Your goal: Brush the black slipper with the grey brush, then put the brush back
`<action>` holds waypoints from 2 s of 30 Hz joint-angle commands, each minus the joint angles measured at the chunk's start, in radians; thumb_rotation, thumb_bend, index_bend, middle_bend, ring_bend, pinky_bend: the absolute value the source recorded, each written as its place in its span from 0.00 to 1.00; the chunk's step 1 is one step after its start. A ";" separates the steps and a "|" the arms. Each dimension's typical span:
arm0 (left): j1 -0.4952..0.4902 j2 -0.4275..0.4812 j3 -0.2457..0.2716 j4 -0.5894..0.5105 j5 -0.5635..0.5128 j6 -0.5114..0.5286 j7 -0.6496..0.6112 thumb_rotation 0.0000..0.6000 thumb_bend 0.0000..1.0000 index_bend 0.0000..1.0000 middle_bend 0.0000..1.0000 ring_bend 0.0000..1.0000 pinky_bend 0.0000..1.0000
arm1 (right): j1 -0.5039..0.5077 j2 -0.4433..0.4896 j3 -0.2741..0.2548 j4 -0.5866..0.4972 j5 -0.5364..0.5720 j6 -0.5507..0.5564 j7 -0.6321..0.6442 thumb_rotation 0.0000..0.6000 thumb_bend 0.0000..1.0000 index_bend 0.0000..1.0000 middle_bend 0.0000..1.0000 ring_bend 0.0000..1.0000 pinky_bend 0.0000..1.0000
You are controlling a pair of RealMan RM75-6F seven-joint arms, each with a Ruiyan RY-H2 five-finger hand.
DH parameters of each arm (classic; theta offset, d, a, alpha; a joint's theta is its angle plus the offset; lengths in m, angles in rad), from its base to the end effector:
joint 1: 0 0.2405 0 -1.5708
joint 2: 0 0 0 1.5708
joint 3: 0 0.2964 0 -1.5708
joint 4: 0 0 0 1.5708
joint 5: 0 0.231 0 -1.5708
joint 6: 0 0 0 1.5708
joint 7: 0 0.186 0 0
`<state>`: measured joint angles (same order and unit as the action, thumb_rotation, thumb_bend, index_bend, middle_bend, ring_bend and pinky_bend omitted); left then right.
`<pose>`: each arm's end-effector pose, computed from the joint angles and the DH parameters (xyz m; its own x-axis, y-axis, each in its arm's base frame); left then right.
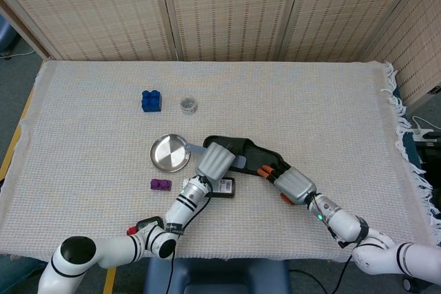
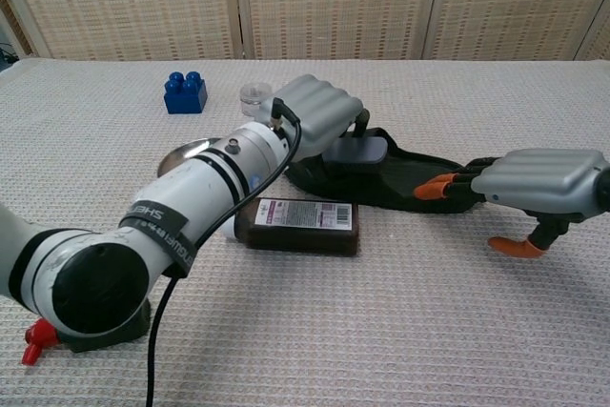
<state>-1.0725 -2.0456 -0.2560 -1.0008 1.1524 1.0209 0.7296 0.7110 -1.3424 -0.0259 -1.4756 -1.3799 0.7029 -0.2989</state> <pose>-0.0044 0.4294 -0.1760 0.6785 -0.1328 0.7225 0.5519 -0.5569 -0.6207 -0.2547 -0.3625 -0.0416 0.7673 -0.3779 0.5181 -0.6286 -0.6029 0.4913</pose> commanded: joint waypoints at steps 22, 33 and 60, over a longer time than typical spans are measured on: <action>0.035 0.018 0.005 0.042 0.028 0.031 0.028 1.00 0.39 0.39 0.41 0.70 0.95 | -0.024 0.115 -0.003 -0.131 -0.062 0.095 0.108 1.00 0.44 0.00 0.00 0.00 0.00; 0.147 0.166 0.071 -0.103 0.011 0.093 0.177 1.00 0.39 0.38 0.41 0.70 0.95 | -0.103 0.275 -0.011 -0.226 -0.266 0.350 0.277 1.00 0.39 0.00 0.00 0.00 0.00; 0.187 0.133 0.057 0.017 -0.131 -0.017 0.273 1.00 0.38 0.23 0.23 0.70 0.95 | -0.126 0.264 0.010 -0.244 -0.278 0.358 0.185 1.00 0.39 0.00 0.00 0.00 0.00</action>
<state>-0.8846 -1.9134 -0.1969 -0.9815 1.0234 1.0056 1.0033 0.5858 -1.0792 -0.0169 -1.7187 -1.6600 1.0629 -0.1112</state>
